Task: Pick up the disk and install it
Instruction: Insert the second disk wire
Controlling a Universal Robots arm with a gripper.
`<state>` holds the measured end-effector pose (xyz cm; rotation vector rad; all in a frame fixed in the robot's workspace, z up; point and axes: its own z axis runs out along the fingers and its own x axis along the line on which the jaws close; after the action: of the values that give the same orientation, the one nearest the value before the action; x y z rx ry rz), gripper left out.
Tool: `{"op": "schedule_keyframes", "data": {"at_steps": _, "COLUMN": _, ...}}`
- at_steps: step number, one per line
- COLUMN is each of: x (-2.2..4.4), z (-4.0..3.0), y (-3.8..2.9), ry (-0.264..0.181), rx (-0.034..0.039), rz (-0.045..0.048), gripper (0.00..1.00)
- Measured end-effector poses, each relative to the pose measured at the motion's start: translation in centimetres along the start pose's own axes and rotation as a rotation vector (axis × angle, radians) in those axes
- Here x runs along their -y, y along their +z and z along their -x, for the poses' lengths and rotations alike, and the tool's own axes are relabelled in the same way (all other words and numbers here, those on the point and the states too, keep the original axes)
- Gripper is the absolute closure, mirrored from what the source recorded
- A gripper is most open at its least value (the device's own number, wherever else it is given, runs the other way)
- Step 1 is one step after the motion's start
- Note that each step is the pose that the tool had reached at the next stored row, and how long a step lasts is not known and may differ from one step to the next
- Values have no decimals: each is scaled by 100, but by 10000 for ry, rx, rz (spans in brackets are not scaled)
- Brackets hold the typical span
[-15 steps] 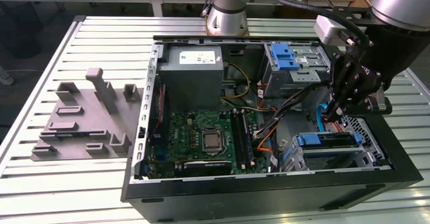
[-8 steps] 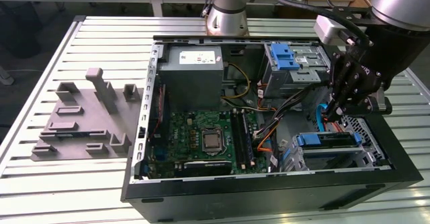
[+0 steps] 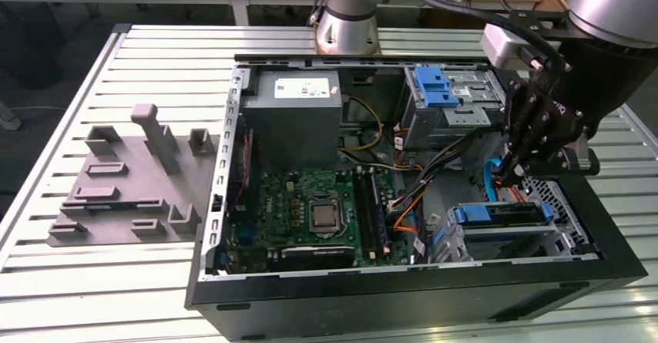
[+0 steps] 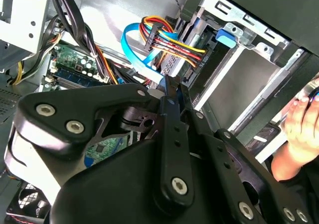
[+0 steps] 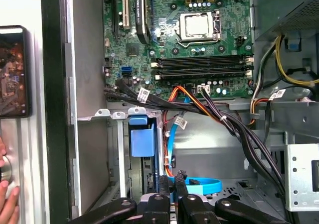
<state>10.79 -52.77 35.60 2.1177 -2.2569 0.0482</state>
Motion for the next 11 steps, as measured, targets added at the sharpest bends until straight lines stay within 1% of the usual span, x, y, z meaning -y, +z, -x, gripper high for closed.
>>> {"op": "schedule_keyframes", "data": {"at_steps": 2, "x": 1, "z": -22, "y": 6, "ry": -3, "rx": 252, "rz": 15, "gripper": 84}}
{"op": "schedule_keyframes", "data": {"at_steps": 3, "x": 2, "z": -37, "y": 11, "ry": -4, "rx": 353, "rz": 21, "gripper": 84}}
{"op": "schedule_keyframes", "data": {"at_steps": 4, "x": 3, "z": -58, "y": 18, "ry": -6, "rx": 420, "rz": 24, "gripper": 84}}
{"op": "schedule_keyframes", "data": {"at_steps": 5, "x": 5, "z": -85, "y": 27, "ry": -6, "rx": 471, "rz": 27, "gripper": 84}}
{"op": "schedule_keyframes", "data": {"at_steps": 8, "x": 9, "z": -164, "y": 53, "ry": -8, "rx": 557, "rz": 28, "gripper": 84}}
{"op": "schedule_keyframes", "data": {"at_steps": 9, "x": 10, "z": -176, "y": 57, "ry": -7, "rx": 569, "rz": 28, "gripper": 84}}
{"op": "schedule_keyframes", "data": {"at_steps": 11, "x": 10, "z": -177, "y": 58, "ry": -8, "rx": 570, "rz": 27, "gripper": 84}}
